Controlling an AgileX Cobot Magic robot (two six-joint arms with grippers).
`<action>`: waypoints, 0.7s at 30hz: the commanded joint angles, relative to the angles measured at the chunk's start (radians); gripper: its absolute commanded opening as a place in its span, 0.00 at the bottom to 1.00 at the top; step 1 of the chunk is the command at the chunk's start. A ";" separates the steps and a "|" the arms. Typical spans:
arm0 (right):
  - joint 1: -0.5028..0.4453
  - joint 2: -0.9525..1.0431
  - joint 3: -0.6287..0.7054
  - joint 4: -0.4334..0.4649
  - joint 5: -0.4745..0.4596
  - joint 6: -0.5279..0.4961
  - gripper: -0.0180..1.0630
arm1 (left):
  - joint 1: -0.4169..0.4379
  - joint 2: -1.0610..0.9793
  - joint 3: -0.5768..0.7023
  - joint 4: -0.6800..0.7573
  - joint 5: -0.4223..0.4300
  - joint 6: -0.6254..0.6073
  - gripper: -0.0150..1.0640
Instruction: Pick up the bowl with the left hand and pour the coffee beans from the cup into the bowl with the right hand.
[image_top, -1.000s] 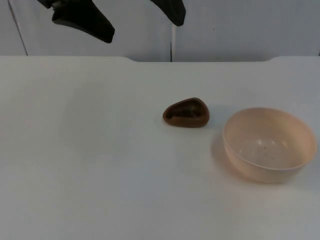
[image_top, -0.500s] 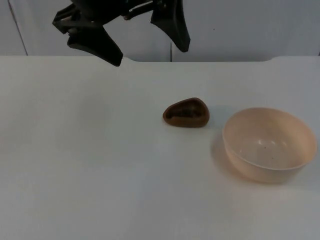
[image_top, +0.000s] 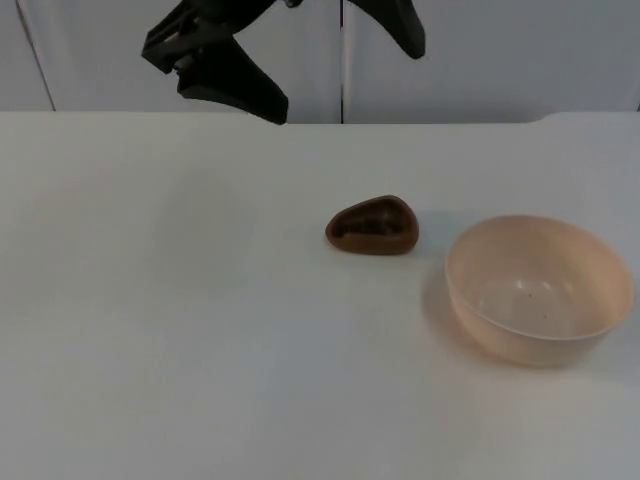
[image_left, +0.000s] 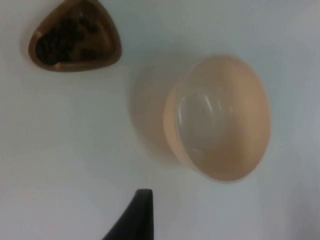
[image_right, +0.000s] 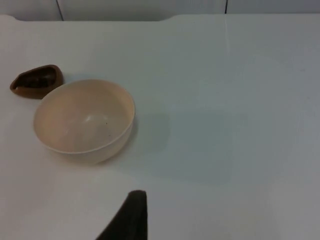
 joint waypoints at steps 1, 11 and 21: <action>-0.004 -0.003 0.001 0.010 -0.004 -0.001 0.99 | -0.008 0.002 -0.005 0.023 -0.024 -0.056 0.99; -0.004 -0.003 0.001 0.012 -0.004 -0.001 0.99 | -0.137 0.031 -0.008 0.418 -0.118 -0.404 0.99; -0.004 -0.003 0.001 0.012 -0.004 -0.001 0.99 | -0.153 0.204 -0.088 0.379 -0.045 -0.450 0.99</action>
